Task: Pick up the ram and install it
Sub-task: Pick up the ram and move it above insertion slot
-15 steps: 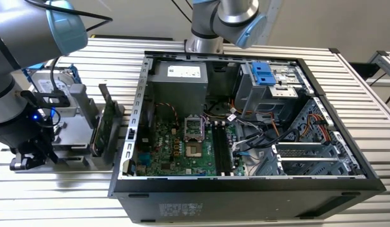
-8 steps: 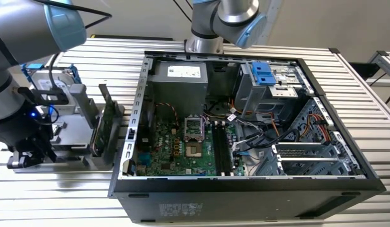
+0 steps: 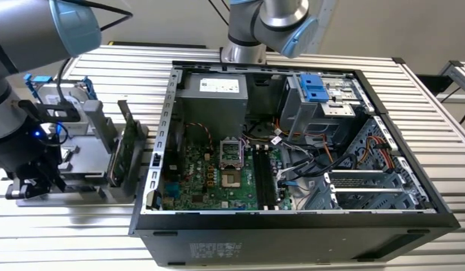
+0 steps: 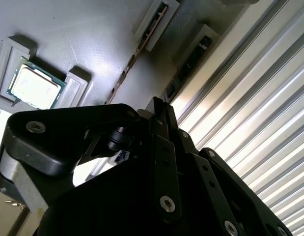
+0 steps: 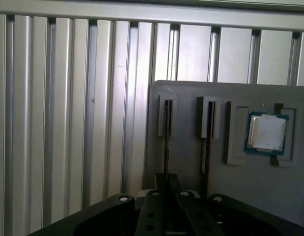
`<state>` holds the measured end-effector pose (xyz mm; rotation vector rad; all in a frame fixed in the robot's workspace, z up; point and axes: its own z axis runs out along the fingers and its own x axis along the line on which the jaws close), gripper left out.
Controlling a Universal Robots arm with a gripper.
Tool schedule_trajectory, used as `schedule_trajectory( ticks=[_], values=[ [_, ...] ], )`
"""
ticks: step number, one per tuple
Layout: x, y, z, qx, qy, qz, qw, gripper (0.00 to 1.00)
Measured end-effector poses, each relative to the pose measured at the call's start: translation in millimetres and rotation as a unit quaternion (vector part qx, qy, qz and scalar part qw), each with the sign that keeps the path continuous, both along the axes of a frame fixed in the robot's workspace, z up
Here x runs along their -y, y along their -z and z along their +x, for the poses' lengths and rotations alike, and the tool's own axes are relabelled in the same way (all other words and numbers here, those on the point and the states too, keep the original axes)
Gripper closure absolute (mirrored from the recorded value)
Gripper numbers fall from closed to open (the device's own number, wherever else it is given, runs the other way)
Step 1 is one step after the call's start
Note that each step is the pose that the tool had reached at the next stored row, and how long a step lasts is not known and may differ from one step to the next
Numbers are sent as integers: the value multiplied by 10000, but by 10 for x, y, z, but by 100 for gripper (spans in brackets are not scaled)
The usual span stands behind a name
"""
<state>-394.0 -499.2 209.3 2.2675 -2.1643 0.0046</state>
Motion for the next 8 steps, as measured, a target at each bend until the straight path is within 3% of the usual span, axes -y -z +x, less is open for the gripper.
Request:
schedule_trajectory(
  ticks=[3, 8],
  values=[
    [0, -45, 0, 0, 0, 0, 10000, 100],
    [0, -60, 0, -1, 0, -1, 10000, 100]
  ],
)
